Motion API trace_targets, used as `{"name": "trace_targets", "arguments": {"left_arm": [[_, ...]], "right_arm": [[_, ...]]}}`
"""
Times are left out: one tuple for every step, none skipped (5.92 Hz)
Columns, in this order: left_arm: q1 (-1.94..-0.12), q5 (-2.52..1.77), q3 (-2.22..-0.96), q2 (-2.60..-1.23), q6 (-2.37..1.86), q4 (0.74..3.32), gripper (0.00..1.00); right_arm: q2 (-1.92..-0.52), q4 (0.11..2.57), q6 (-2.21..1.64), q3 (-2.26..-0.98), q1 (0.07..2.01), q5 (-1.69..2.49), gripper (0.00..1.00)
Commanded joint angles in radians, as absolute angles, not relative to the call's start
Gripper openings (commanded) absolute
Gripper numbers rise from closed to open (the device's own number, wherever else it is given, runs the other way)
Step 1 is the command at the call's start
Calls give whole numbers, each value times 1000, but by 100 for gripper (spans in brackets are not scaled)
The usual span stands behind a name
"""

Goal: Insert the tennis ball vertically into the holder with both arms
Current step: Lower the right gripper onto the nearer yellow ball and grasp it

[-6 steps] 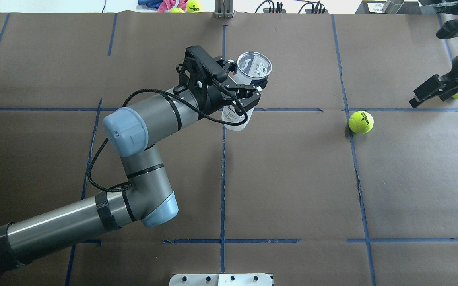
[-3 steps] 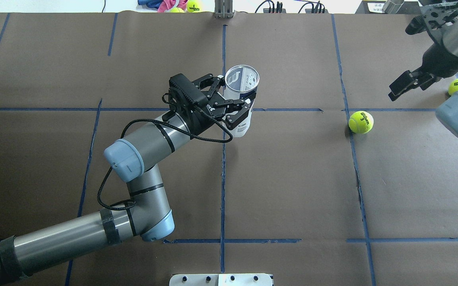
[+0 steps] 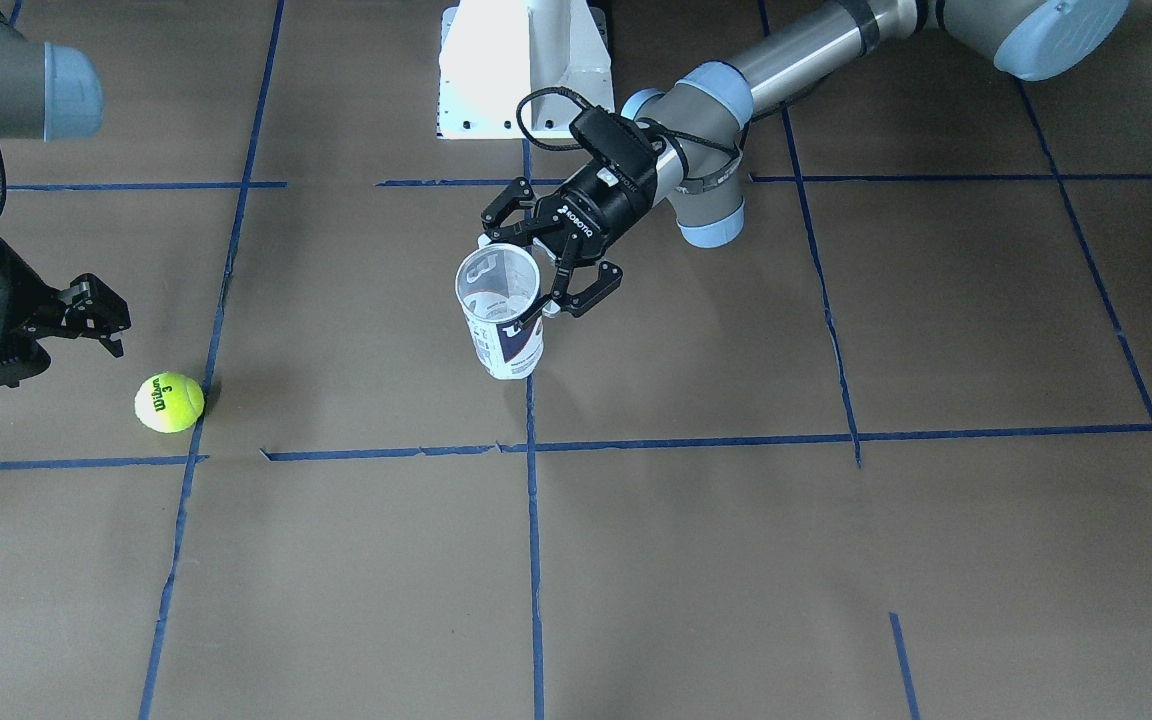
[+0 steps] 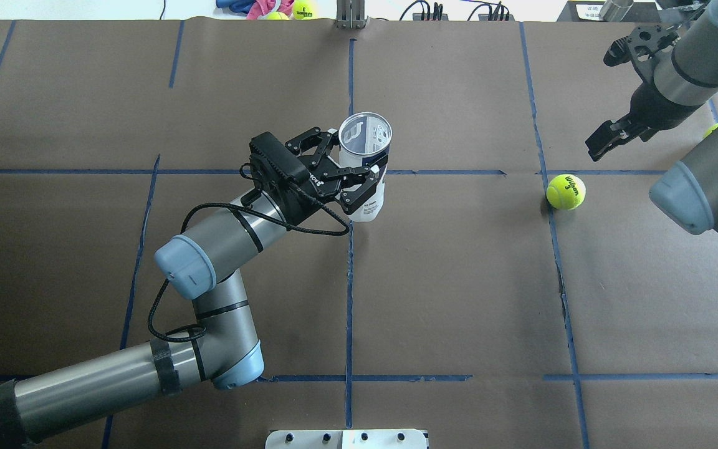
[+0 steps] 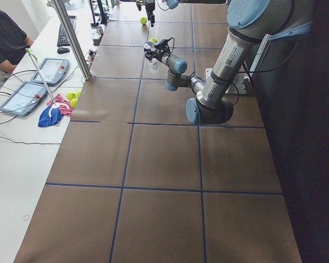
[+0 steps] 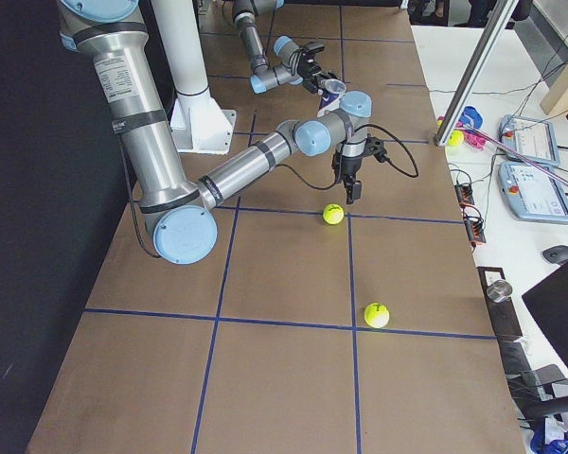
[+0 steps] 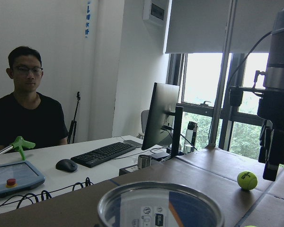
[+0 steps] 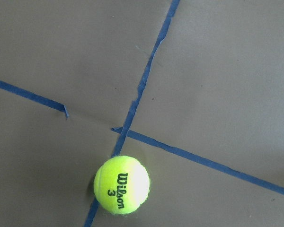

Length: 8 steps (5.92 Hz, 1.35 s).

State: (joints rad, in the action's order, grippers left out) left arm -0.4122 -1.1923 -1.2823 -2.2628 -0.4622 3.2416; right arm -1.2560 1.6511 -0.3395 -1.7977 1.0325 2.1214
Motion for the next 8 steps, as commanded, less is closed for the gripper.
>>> {"name": "trace_targets", "arguments": {"left_arm": [[-373,-1157,-1273,-2231,-457,3288,76],[-347,-1107,-1253,-2221,-451,3306,75],[-330,-1106,-1252,-2227,-419,3306,75],[-328,-1104,-1253,-2229,-419,3307,75],[-328,-1104,-1255,-2230,-419,3306,75],[-328,-1104,-1255,-2232,-419,3307,75],[-328,-1104,-1255,-2230,-420,3307,75],[-328,-1104,-1256,-2232,-420,3307,76]], "right_arm": [[-1255,1582,-438,-1773,1005,2121,99],[-1258,1551,-468,-1770,996,2120,99],[-1258,1551,-469,-1772,996,2121,99],[-1258,1551,-469,-1770,993,2121,99],[-1256,1551,-471,-1761,979,2120,99],[-1258,1542,-469,-1729,965,2120,99],[-1258,1470,-471,-1679,948,2121,99],[-1256,1438,-469,-1631,927,2120,99]]}}
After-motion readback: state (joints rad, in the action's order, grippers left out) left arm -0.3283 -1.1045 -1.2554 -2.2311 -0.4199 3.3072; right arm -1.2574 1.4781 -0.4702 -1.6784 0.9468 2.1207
